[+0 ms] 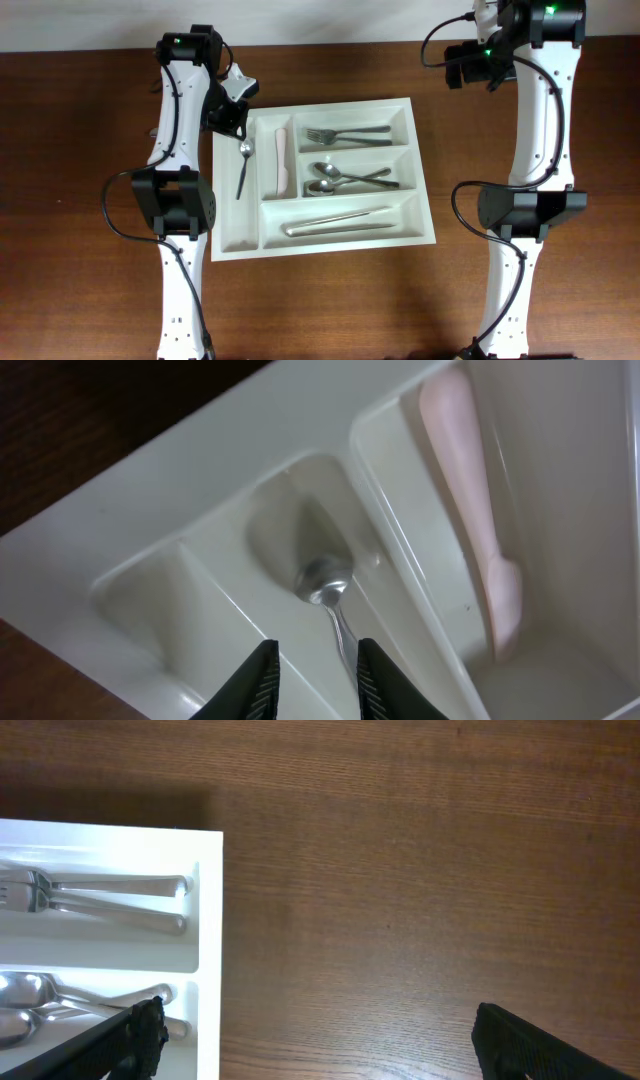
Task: Pack container
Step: 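Lower the spoon into the left compartment and open the left gripper, then move the left gripper to the remaining spoon at upper left, then lower the left gripper and close it on the spoon, then lift the spoon upward with the left gripper, then carry the spoon toward the tray's left compartment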
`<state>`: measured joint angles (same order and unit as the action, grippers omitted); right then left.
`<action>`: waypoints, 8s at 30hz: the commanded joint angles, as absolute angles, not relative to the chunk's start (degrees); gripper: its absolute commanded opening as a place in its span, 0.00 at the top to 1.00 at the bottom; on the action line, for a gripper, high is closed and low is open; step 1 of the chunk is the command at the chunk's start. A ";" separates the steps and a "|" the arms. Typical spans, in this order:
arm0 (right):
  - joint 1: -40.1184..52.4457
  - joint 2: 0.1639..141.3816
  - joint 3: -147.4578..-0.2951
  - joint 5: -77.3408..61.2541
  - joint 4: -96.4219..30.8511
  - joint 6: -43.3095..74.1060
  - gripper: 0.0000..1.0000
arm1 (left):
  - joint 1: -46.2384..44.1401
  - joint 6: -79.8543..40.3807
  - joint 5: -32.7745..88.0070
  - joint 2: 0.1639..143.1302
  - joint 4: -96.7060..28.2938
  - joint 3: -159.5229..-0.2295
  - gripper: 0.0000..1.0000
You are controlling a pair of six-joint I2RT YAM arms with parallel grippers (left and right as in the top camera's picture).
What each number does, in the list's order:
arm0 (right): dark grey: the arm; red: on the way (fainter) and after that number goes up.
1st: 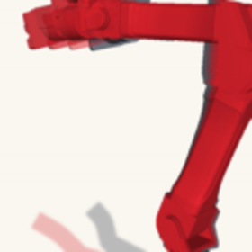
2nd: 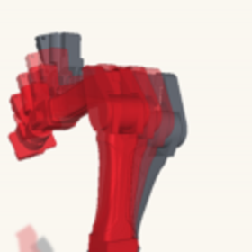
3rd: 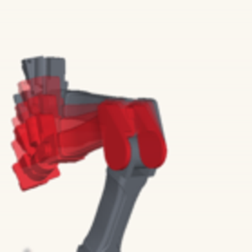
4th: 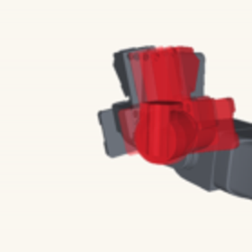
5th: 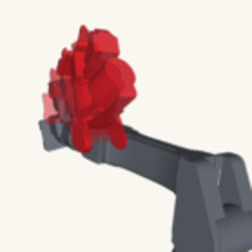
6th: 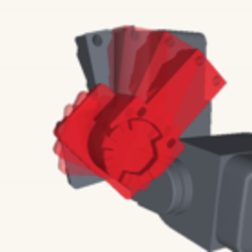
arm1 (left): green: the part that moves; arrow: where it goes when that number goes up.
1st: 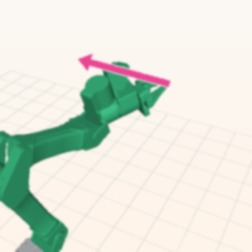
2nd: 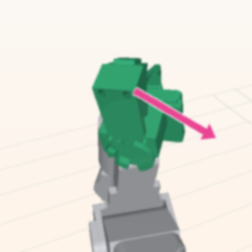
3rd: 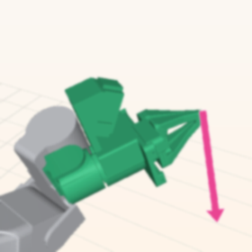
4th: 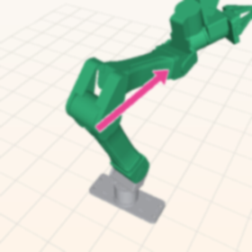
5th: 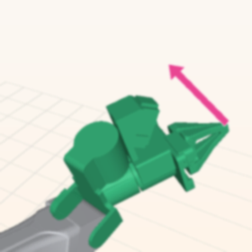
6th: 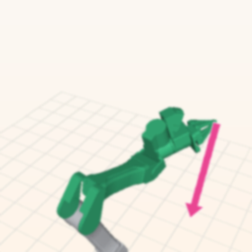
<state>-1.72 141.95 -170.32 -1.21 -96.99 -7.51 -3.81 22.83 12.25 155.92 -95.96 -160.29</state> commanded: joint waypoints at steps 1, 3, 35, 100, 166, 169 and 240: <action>-1.52 140.18 -170.91 -1.76 -97.32 -7.40 0.01 | -3.92 19.53 13.32 156.35 -95.64 -160.92 0.72; -1.52 140.18 -170.91 -1.76 -97.30 -7.40 0.01 | -3.64 17.69 13.28 156.31 -95.68 -162.23 0.72; -1.52 140.18 -170.91 -1.76 -97.32 -7.40 0.01 | 11.81 -36.88 12.23 157.01 -85.93 -173.64 0.66; -1.52 140.18 -170.91 -1.76 -97.32 -7.40 0.01 | 21.02 -33.54 25.93 170.10 -88.31 -173.64 0.60; -1.52 140.18 -170.91 -1.76 -97.32 -7.40 0.01 | 17.02 -27.88 34.98 166.39 -87.26 -179.92 0.98; -1.52 140.18 -170.91 -1.76 -97.30 -7.40 0.01 | 17.02 -27.29 35.70 165.07 -87.99 -179.89 0.98; -1.52 140.18 -170.91 -1.76 -97.30 -7.40 0.01 | -4.05 -47.16 -11.66 137.10 -96.64 -165.95 0.98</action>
<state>-1.72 141.95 -170.32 -1.21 -96.97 -7.51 -3.66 -43.86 -7.14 140.49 -96.60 -169.84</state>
